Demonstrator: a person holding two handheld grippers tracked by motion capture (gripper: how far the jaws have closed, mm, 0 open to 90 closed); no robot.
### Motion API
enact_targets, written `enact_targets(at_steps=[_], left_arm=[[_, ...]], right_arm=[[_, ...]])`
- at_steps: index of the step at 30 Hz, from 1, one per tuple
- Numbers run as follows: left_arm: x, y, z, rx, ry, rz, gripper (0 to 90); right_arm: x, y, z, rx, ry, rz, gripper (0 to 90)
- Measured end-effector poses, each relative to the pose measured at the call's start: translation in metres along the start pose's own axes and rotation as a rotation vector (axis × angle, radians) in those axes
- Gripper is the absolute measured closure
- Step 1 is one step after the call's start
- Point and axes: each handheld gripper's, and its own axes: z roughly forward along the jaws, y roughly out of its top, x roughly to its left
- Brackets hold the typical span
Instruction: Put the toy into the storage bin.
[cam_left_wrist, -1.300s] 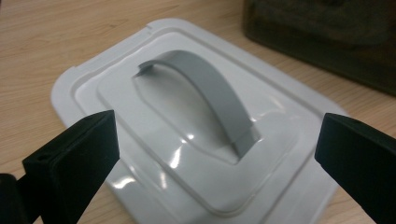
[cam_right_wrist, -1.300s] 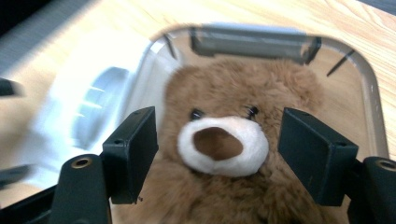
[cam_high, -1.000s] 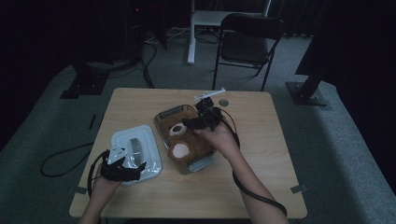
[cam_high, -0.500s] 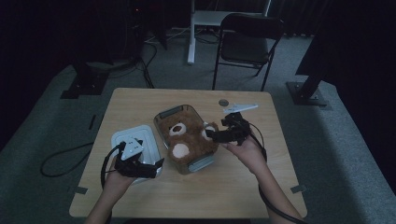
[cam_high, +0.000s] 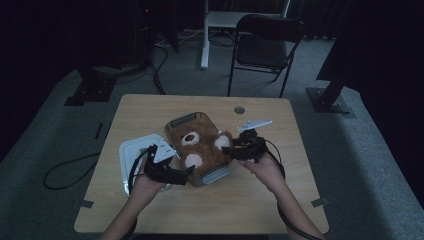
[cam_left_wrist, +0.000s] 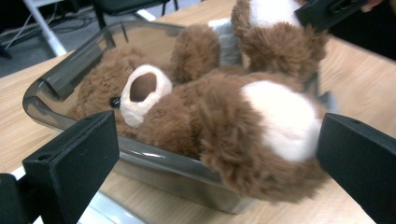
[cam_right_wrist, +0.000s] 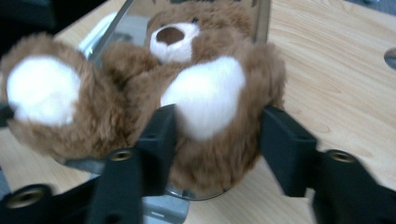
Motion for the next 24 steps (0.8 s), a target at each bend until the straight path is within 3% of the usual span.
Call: enact_targets(at_steps=[4, 9, 12, 21, 22, 24], left_arm=[[0.002, 0.003, 0.008, 0.034, 0.038, 0.001, 0.7], [0.011, 0.006, 0.021, 0.082, 0.098, -0.018, 0.7], [0.015, 0.007, 0.029, 0.106, 0.113, -0.018, 0.7], [0.021, 0.006, 0.042, 0.132, 0.094, -0.018, 0.6], [0.023, 0.006, 0.045, 0.145, 0.108, -0.009, 0.5], [0.022, 0.007, 0.045, 0.150, 0.114, -0.003, 0.5]], right_arm=[[0.008, 0.000, 0.006, 0.013, -0.011, -0.072, 60.4], [0.010, 0.009, 0.017, 0.042, -0.009, -0.076, 67.3], [0.012, 0.013, 0.027, 0.069, -0.008, -0.087, 68.5], [0.008, 0.019, 0.048, 0.134, 0.030, -0.049, 65.9], [0.005, 0.020, 0.051, 0.146, 0.048, -0.023, 58.1], [0.004, 0.021, 0.055, 0.168, 0.052, -0.022, 56.5]])
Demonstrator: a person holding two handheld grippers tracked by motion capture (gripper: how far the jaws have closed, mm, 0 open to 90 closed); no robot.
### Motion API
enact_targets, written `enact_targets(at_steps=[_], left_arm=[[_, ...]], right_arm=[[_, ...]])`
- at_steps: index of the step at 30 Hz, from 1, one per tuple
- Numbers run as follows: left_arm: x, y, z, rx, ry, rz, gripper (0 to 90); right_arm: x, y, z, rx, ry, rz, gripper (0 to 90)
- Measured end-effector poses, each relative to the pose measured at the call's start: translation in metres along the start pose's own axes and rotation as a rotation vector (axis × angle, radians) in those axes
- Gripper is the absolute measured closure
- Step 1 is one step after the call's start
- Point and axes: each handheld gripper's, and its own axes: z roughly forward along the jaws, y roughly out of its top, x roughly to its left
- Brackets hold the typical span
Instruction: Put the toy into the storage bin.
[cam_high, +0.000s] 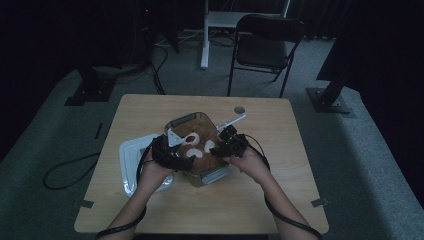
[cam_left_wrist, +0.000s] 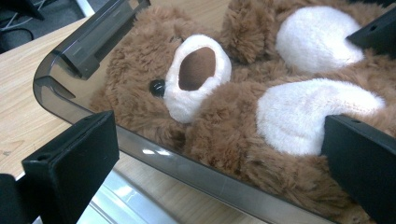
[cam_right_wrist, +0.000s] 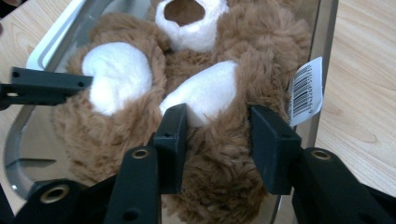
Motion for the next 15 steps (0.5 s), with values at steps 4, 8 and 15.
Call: enact_targets(at_steps=[4, 8, 15], left_arm=[[-0.005, 0.004, 0.002, 0.012, 0.028, 0.036, 0.5], [-0.008, 0.011, 0.008, 0.057, 0.051, 0.082, 0.5], [-0.011, 0.025, 0.029, 0.199, 0.031, 0.162, 0.6]], right_arm=[[0.001, 0.004, 0.009, 0.046, -0.015, -0.021, 57.8], [0.004, 0.008, 0.017, 0.113, -0.027, -0.050, 58.8], [0.005, 0.015, 0.033, 0.251, -0.021, -0.073, 60.6]])
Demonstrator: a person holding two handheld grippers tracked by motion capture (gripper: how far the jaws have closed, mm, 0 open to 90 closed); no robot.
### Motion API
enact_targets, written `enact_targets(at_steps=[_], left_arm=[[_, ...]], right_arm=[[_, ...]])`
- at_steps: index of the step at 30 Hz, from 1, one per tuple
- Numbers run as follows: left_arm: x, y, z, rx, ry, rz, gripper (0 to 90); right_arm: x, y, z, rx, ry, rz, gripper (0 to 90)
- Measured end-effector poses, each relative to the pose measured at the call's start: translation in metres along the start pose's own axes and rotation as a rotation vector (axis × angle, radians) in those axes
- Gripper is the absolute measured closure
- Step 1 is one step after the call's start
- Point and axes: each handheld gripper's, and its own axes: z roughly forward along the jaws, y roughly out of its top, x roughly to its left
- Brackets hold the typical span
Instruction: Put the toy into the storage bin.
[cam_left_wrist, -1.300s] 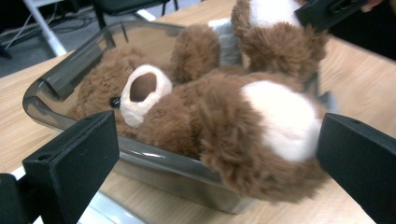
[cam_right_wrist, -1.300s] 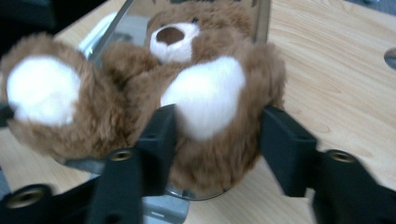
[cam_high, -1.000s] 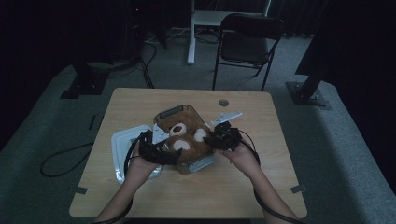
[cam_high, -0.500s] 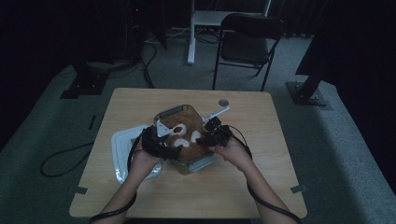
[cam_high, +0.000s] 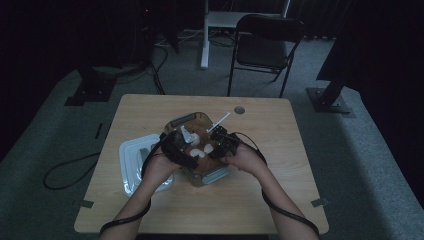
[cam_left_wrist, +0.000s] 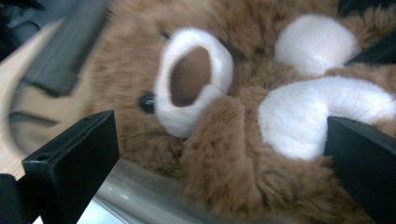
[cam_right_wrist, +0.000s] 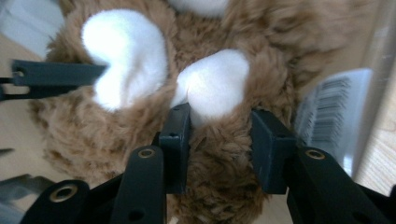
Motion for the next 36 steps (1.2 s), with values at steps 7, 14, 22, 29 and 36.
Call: enact_targets(at_steps=[7, 14, 22, 29, 36], left_arm=[[0.003, -0.003, -0.003, -0.031, -0.015, -0.018, 0.6], [0.010, -0.016, -0.027, -0.129, -0.071, -0.102, 0.6], [0.008, -0.030, -0.043, -0.190, -0.087, -0.141, 0.6], [0.011, -0.039, -0.053, -0.234, -0.076, -0.181, 0.7], [0.018, -0.053, -0.065, -0.258, -0.054, -0.214, 0.6]], right_arm=[[0.003, 0.002, 0.002, 0.004, -0.028, 0.003, 58.7], [-0.005, -0.011, -0.028, -0.150, 0.071, 0.030, 31.0], [-0.012, -0.024, -0.043, -0.253, 0.057, 0.080, 22.8], [-0.021, -0.032, -0.055, -0.334, 0.030, 0.107, 13.9], [-0.032, -0.044, -0.060, -0.412, -0.033, 0.102, 13.5]])
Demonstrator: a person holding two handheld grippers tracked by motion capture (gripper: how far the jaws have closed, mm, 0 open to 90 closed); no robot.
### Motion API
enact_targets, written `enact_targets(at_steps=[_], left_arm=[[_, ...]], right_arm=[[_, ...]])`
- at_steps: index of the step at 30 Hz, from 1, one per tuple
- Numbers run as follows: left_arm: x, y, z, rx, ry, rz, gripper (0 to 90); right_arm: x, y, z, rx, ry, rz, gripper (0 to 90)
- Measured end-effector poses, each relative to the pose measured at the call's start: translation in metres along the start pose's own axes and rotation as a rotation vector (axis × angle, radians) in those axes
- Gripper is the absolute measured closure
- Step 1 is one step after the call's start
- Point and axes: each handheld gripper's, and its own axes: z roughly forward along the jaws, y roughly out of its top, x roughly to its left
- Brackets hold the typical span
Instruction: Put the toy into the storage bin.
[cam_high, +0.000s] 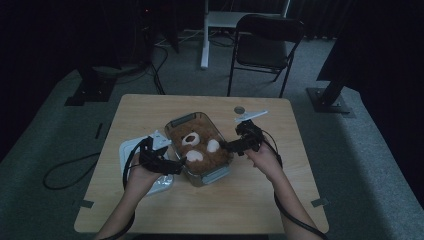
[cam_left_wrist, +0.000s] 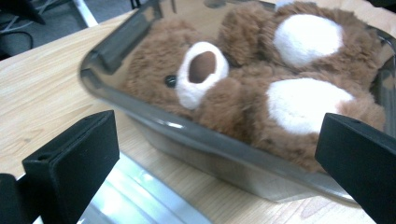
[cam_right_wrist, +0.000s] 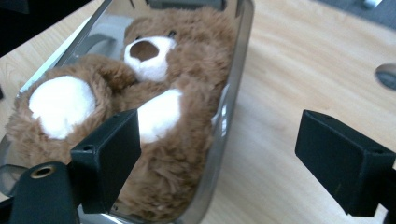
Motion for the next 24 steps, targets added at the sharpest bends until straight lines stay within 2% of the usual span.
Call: enact_targets(at_steps=[2, 6, 11, 14, 17, 22, 24], left_arm=[[0.003, -0.003, -0.004, -0.013, -0.003, -0.020, 0.6], [0.005, -0.006, -0.006, -0.014, 0.000, -0.024, 0.7], [0.003, -0.015, -0.004, 0.001, -0.015, -0.032, 0.7], [0.005, -0.027, -0.004, 0.008, -0.012, -0.048, 0.7], [0.011, -0.037, -0.003, 0.008, -0.014, -0.068, 0.7], [0.018, -0.048, -0.005, -0.007, 0.001, -0.097, 0.7], [0.020, -0.052, -0.006, -0.015, 0.024, -0.105, 0.7]], right_arm=[[-0.004, -0.003, -0.003, -0.019, -0.011, 0.000, 13.5], [-0.008, -0.007, -0.004, -0.022, -0.027, 0.013, 13.5], [-0.010, -0.017, -0.002, -0.031, -0.021, 0.017, 13.5], [-0.012, -0.027, -0.002, -0.029, -0.030, 0.022, 13.4], [-0.019, -0.036, -0.003, -0.025, -0.067, 0.032, 13.4], [-0.029, -0.052, -0.004, -0.042, -0.094, 0.065, 13.4], [-0.032, -0.058, -0.005, -0.043, -0.100, 0.068, 13.5]])
